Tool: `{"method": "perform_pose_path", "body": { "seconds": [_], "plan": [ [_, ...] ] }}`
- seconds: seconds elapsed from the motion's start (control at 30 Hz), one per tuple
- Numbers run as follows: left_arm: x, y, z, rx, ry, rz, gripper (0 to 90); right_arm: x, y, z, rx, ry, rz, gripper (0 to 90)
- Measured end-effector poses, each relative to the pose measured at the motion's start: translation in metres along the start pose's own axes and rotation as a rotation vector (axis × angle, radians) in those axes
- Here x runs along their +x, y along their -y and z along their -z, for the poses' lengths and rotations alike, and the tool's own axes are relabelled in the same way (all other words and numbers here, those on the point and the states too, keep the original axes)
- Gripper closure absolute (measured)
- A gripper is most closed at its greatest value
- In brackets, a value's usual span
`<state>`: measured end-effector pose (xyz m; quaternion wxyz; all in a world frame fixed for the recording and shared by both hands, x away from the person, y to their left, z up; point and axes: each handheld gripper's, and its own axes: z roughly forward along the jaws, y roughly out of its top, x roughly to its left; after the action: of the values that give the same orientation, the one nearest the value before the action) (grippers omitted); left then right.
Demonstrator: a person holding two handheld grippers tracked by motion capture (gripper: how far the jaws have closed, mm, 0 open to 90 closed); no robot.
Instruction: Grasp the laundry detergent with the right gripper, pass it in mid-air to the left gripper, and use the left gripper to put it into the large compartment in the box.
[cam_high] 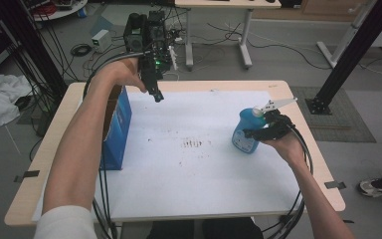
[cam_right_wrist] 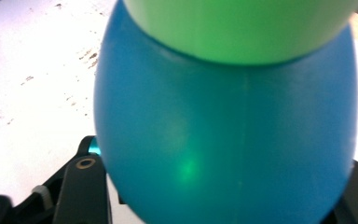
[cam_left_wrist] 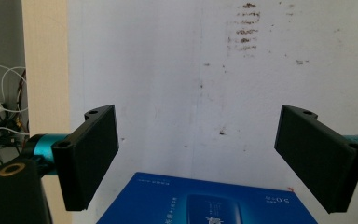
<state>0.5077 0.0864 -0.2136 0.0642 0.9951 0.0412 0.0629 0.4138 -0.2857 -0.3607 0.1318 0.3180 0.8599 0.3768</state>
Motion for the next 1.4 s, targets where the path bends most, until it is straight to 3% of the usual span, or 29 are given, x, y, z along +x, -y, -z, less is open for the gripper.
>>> {"method": "perform_pose_path", "body": {
  "seconds": [0.13,0.33,0.37,0.4,0.43,0.73,0.87,1.03,1.2,1.23,1.3,1.4],
  "plan": [
    [0.000,0.000,0.000,0.002,-0.001,0.000,13.5,0.001,0.000,0.001,0.004,0.002,-0.010,41.2],
    [0.000,0.000,0.001,-0.008,-0.002,-0.003,13.5,0.003,0.000,0.001,0.004,0.018,0.015,43.3],
    [0.000,-0.001,0.002,0.009,-0.004,-0.018,13.5,0.003,0.000,0.001,0.001,0.016,0.023,43.6],
    [-0.002,-0.001,0.001,-0.020,-0.006,0.008,13.5,0.005,0.000,0.001,-0.003,0.019,0.002,43.8],
    [-0.002,-0.001,0.001,-0.019,-0.001,0.013,13.6,0.004,0.000,0.002,0.000,0.022,0.020,43.9],
    [-0.004,-0.002,0.001,-0.034,0.009,0.016,13.5,0.003,0.000,0.001,0.002,0.011,0.040,44.9],
    [-0.005,-0.003,0.004,-0.043,0.015,0.020,13.5,0.004,-0.003,0.002,0.006,-0.020,0.043,45.1],
    [-0.008,-0.003,0.008,-0.059,0.013,0.029,13.6,0.007,-0.008,0.006,-0.013,-0.006,0.071,45.0],
    [-0.011,-0.002,0.015,-0.093,0.046,0.064,13.6,0.014,-0.022,0.015,-0.008,-0.036,0.123,45.0],
    [-0.012,-0.002,0.016,-0.101,0.047,0.079,13.6,0.018,-0.029,0.018,-0.021,-0.070,0.138,45.1],
    [-0.016,-0.003,0.019,-0.103,0.047,0.082,13.5,0.019,-0.032,0.020,-0.027,-0.084,0.158,45.1],
    [-0.025,-0.008,0.024,-0.109,0.046,0.067,13.5,0.026,-0.043,0.023,-0.035,-0.140,0.184,45.2]
  ]
}}
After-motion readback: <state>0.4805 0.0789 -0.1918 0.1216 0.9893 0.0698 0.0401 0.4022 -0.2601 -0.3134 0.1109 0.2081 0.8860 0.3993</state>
